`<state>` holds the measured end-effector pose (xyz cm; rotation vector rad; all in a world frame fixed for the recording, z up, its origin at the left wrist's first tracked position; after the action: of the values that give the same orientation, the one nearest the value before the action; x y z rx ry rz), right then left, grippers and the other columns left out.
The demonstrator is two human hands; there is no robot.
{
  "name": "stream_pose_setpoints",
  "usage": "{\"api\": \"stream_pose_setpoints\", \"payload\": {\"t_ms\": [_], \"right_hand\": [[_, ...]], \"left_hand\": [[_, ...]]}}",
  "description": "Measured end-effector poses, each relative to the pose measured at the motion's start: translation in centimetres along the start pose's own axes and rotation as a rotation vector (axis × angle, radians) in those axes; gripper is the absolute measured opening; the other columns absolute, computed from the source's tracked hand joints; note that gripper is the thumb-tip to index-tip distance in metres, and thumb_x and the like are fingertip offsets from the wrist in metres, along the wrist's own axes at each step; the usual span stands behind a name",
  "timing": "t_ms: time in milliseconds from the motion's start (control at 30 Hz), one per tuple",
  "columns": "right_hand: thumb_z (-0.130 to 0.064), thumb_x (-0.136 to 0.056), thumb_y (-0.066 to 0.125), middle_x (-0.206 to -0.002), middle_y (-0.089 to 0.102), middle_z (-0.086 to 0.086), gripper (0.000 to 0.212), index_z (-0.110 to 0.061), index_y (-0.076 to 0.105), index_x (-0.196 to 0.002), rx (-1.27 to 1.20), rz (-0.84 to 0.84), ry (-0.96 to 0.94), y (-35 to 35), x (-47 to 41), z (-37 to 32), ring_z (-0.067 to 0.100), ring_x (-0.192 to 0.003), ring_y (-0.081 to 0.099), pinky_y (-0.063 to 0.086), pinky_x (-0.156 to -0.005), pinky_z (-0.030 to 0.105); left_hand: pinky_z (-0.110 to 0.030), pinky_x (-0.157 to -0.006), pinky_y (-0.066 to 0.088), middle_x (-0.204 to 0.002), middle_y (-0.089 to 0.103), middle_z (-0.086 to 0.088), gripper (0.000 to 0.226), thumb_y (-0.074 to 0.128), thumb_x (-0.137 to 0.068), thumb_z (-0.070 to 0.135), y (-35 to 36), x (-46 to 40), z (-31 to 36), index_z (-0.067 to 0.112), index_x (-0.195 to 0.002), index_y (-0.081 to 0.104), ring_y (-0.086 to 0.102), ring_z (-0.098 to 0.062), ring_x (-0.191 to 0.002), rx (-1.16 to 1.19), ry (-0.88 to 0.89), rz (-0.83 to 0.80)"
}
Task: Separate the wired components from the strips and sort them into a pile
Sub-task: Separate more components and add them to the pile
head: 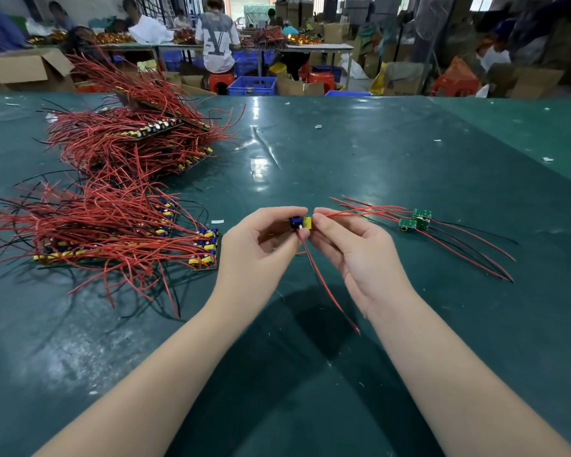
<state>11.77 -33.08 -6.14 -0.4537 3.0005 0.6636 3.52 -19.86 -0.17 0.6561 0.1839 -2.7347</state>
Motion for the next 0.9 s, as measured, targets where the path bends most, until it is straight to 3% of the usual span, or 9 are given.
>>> {"api": "stream_pose_setpoints", "payload": {"t_ms": [100, 200, 300, 433, 567, 667, 733, 900], "right_hand": [[-0.009, -0.095, 0.060, -0.092, 0.076, 0.004, 0.027, -0.022, 0.079, -0.083, -0.043, 0.003, 0.039, -0.1, -0.3, 0.7, 0.019, -0.094, 0.072, 0.055, -0.081, 0.028], [-0.011, -0.095, 0.061, -0.098, 0.075, 0.006, 0.022, -0.020, 0.079, -0.086, -0.091, -0.004, 0.099, -0.2, -0.5, 1.4, 0.021, -0.098, 0.071, 0.054, -0.084, 0.030], [-0.014, -0.096, 0.061, -0.107, 0.073, 0.009, 0.016, -0.015, 0.077, -0.097, -0.136, -0.024, 0.158, -0.2, -0.8, 2.3, 0.023, -0.105, 0.068, 0.053, -0.090, 0.033], [-0.013, -0.096, 0.061, -0.106, 0.073, 0.010, 0.015, -0.012, 0.075, -0.099, -0.139, 0.002, 0.153, -0.7, -0.9, 2.6, 0.023, -0.103, 0.069, 0.054, -0.084, 0.030], [-0.013, -0.096, 0.061, -0.104, 0.073, 0.012, 0.015, -0.008, 0.075, -0.098, -0.113, 0.021, 0.102, -1.1, -0.9, 2.1, 0.026, -0.102, 0.070, 0.055, -0.083, 0.031], [-0.022, -0.096, 0.061, -0.102, 0.074, 0.010, 0.018, -0.015, 0.078, -0.093, -0.128, 0.017, 0.090, -0.9, -0.8, 1.8, 0.024, -0.099, 0.070, 0.056, -0.079, 0.029], [-0.027, -0.096, 0.061, -0.102, 0.075, 0.008, 0.020, -0.019, 0.079, -0.092, -0.177, 0.001, 0.124, -0.5, -0.6, 1.9, 0.021, -0.099, 0.071, 0.055, -0.078, 0.026], [-0.027, -0.097, 0.059, -0.102, 0.075, 0.005, 0.023, -0.014, 0.079, -0.093, -0.280, 0.020, 0.230, -0.3, -0.4, 2.8, 0.017, -0.096, 0.071, 0.055, -0.074, 0.022]], "left_hand": [[-0.022, -0.085, 0.052, -0.097, 0.071, 0.001, 0.033, 0.067, -0.083, -0.008, 0.0, 0.2, 0.8, 0.020, -0.099, 0.070, 0.069, -0.010, -0.092, -0.144, 0.089, 0.021], [-0.021, -0.085, 0.052, -0.096, 0.072, 0.001, 0.032, 0.066, -0.083, -0.008, 0.0, 0.1, 0.7, 0.020, -0.100, 0.071, 0.069, -0.010, -0.092, -0.123, 0.073, 0.034], [-0.015, -0.079, 0.051, -0.092, 0.074, 0.003, 0.025, 0.068, -0.083, -0.004, 0.0, -0.1, -0.7, 0.015, -0.100, 0.072, 0.069, -0.007, -0.087, 0.077, -0.075, 0.038], [-0.017, -0.082, 0.054, -0.088, 0.075, -0.002, 0.021, 0.066, -0.081, -0.002, 0.9, 0.4, -4.0, 0.007, -0.099, 0.070, 0.069, -0.010, -0.083, 0.518, -0.408, 0.044], [-0.017, -0.082, 0.053, -0.093, 0.074, -0.006, 0.021, 0.067, -0.082, 0.000, 0.6, 0.2, -4.2, 0.008, -0.102, 0.070, 0.067, -0.010, -0.086, 0.408, -0.396, 0.042], [-0.017, -0.083, 0.052, -0.097, 0.073, -0.007, 0.022, 0.068, -0.082, -0.001, 0.3, 0.1, -4.0, 0.010, -0.101, 0.071, 0.066, -0.010, -0.089, 0.337, -0.356, 0.040], [-0.020, -0.088, 0.053, -0.095, 0.073, -0.006, 0.020, 0.065, -0.083, 0.000, 0.6, 0.3, -4.4, 0.007, -0.101, 0.070, 0.067, -0.011, -0.089, 0.457, -0.408, 0.037], [-0.015, -0.073, 0.054, -0.087, 0.073, -0.006, 0.021, 0.065, -0.076, 0.003, 1.9, 0.7, -5.3, 0.002, -0.096, 0.070, 0.070, -0.009, -0.080, 0.808, -0.557, 0.032]]}}
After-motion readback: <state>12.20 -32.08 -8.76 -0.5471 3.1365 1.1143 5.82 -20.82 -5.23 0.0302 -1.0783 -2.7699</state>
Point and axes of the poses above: each hand's wrist, its own x-axis away from the middle knuckle, its own y-axis out of the palm, z = x × y, the point moved 10 cm from there along -x, towards the middle knuckle
